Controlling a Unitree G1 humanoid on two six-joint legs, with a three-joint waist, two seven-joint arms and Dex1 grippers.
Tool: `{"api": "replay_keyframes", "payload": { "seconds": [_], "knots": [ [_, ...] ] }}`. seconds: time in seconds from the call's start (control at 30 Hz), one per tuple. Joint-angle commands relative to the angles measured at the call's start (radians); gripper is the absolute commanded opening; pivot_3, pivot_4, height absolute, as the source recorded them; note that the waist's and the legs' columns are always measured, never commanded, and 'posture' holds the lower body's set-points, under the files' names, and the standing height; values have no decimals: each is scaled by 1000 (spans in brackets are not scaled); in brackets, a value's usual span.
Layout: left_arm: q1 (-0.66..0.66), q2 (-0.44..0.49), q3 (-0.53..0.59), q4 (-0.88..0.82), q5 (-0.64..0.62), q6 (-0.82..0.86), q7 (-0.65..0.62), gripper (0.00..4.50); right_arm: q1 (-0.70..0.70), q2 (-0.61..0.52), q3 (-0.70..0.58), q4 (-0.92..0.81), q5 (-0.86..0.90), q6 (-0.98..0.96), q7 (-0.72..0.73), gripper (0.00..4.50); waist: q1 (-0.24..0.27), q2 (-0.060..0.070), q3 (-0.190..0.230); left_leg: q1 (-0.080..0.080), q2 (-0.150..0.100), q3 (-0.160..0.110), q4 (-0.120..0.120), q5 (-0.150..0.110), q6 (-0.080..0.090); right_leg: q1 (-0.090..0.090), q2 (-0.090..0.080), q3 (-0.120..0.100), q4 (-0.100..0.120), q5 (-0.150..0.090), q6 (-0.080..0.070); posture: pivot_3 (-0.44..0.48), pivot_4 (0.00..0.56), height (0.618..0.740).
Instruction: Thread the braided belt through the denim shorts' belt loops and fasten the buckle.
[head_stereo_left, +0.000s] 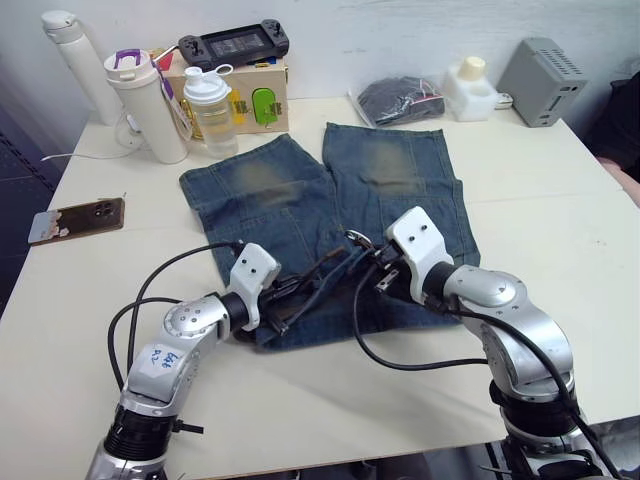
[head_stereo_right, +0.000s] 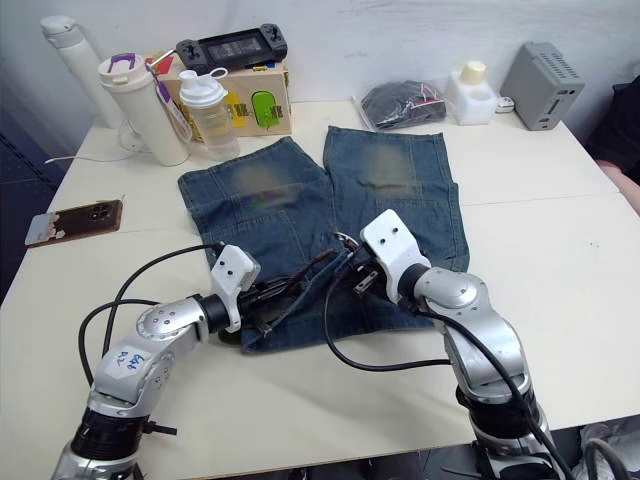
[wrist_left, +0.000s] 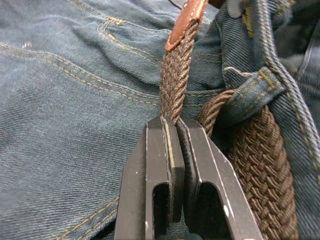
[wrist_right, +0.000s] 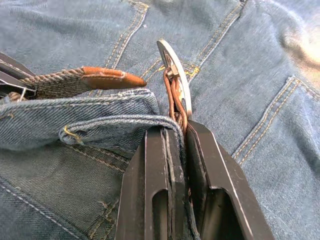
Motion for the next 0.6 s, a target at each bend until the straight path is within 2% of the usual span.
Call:
{"api": "replay_keyframes", "payload": {
  "seconds": [0.03,0.6],
  "knots": [
    [-6,-11,4,-42,-18,35,17,0,-18,-4,-12,-53,7,4,-40,10,0,0,0,0,0,0,0,0,0,0,0,0,0,0,0,0,150,687],
    [-81,-85,-16,-29,-35,67,35,0,-3,4,19,-54,44,8,-80,10,0,0,0,0,0,0,0,0,0,0,1,0,0,0,0,0,150,687]
  ]
}}
